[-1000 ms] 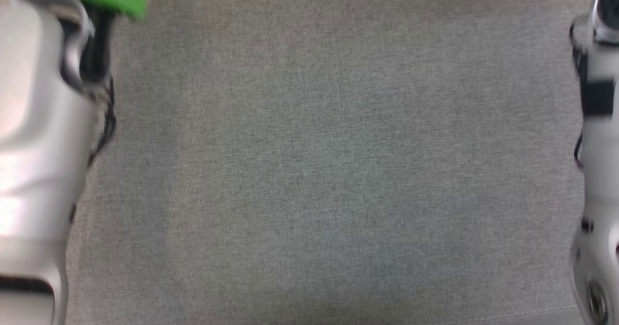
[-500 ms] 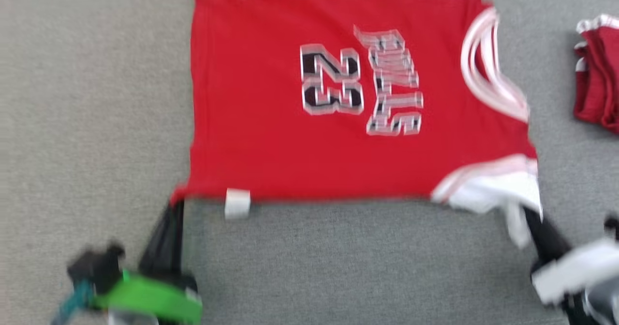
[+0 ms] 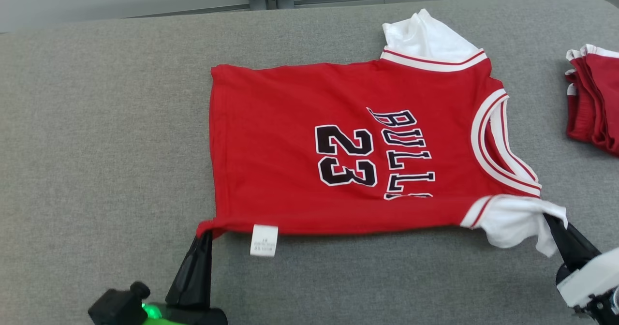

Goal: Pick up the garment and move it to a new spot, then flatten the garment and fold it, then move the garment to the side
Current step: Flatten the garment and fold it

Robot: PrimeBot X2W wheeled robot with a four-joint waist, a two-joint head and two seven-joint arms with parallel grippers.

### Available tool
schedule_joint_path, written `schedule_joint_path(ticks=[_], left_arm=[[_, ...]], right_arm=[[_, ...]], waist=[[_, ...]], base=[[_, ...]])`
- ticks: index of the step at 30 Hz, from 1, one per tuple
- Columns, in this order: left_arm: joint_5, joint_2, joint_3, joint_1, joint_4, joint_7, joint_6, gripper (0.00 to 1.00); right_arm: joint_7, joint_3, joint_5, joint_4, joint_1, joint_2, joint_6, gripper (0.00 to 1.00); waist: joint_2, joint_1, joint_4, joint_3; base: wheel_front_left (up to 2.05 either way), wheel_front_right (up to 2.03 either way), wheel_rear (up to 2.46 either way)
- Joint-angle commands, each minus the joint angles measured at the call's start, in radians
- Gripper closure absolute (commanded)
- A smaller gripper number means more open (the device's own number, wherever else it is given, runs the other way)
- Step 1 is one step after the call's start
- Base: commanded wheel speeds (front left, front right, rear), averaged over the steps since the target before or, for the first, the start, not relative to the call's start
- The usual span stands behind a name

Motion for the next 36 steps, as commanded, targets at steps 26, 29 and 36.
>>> schedule_joint_path(ticks=[26,29,36], left_arm=[[-0.013,0.016,-0.01,-0.395,0.323,0.231,0.076,0.0],[-0.039,0.022,-0.004,-0.338,0.284,0.249,0.082,0.0],[-0.045,0.04,-0.024,-0.263,0.239,0.32,0.103,0.0]], right_arm=[[0.26,-0.035,-0.195,0.119,-0.439,0.011,0.0,0.0],[0.264,0.016,-0.213,0.057,-0.337,-0.05,0.0,0.0],[0.24,0.093,-0.304,0.072,-0.237,-0.145,-0.001,0.0]], waist=[[0.0,0.0001,-0.016,0.049],[0.0,0.0001,-0.027,0.052],[0.0,0.0001,-0.042,0.1]], base=[[0.0,0.0,0.0],[0.0,0.0,0.0],[0.0,0.0,0.0]])
